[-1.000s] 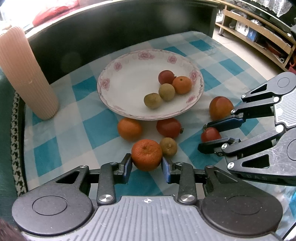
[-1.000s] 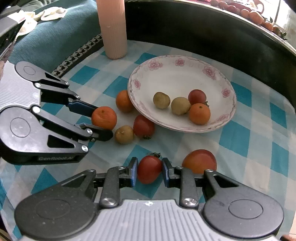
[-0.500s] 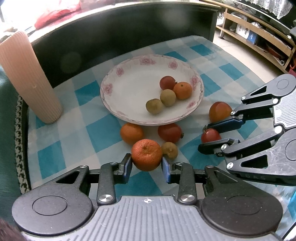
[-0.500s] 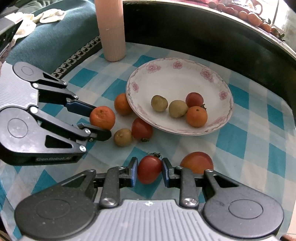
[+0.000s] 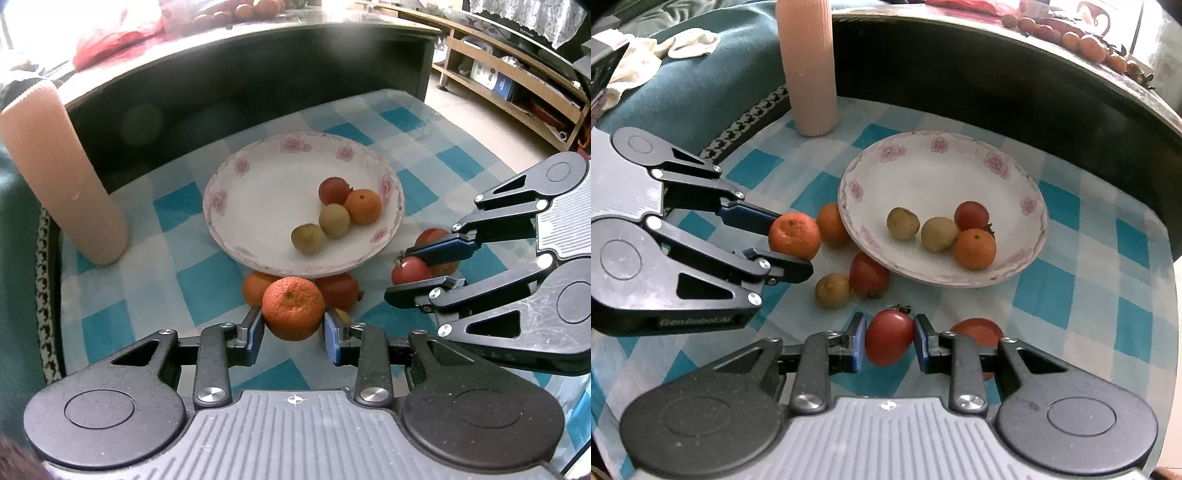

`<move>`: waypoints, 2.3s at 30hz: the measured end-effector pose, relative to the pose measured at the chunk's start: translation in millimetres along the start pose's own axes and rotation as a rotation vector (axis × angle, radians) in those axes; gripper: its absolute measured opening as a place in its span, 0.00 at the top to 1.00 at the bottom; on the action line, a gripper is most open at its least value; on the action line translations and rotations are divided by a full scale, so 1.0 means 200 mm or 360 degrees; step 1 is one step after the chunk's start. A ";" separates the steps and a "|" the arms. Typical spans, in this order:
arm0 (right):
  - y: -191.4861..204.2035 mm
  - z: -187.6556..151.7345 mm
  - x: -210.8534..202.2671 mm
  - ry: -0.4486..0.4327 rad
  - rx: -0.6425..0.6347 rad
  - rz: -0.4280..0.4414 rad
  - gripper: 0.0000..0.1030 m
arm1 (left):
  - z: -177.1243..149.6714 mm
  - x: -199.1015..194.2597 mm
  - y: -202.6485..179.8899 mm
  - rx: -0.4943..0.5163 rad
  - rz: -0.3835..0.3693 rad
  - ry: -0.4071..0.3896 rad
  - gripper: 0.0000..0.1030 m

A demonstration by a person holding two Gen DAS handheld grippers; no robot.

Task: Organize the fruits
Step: 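Carry the plum tomato and orange over the white plate and open both grippers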

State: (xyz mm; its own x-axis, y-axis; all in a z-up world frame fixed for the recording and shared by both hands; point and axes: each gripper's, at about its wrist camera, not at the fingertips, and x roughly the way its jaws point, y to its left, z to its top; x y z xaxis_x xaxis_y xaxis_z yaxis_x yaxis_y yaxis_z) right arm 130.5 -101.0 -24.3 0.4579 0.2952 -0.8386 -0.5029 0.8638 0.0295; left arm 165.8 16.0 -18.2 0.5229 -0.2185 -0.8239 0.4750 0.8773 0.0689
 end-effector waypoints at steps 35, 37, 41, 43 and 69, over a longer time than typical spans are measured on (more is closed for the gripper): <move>-0.24 0.21 0.17 -0.0077 0.0108 -0.0238 0.58 | 0.26 0.23 0.07 -0.0176 0.0055 -0.0046 0.59; -0.24 0.21 0.18 -0.0083 0.0110 -0.0234 0.58 | 0.26 0.24 0.08 -0.0188 0.0060 -0.0047 0.58; -0.25 0.21 0.20 -0.0103 0.0089 -0.0218 0.58 | 0.26 0.24 0.09 -0.0215 0.0047 -0.0051 0.57; -0.25 0.21 0.21 -0.0096 0.0085 -0.0206 0.58 | 0.26 0.24 0.10 -0.0225 0.0043 -0.0056 0.54; -0.37 0.24 0.07 -0.0213 0.0287 -0.0255 0.52 | 0.26 0.11 0.11 -0.0259 0.0032 -0.0124 0.49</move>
State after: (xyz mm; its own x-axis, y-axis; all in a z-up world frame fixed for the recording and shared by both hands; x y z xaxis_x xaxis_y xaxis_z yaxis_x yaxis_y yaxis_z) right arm 208.8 -140.9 -12.8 0.6199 0.1899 -0.7614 -0.2832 0.9590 0.0086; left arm 224.5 8.2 -5.3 0.5873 -0.2272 -0.7768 0.3466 0.9379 -0.0123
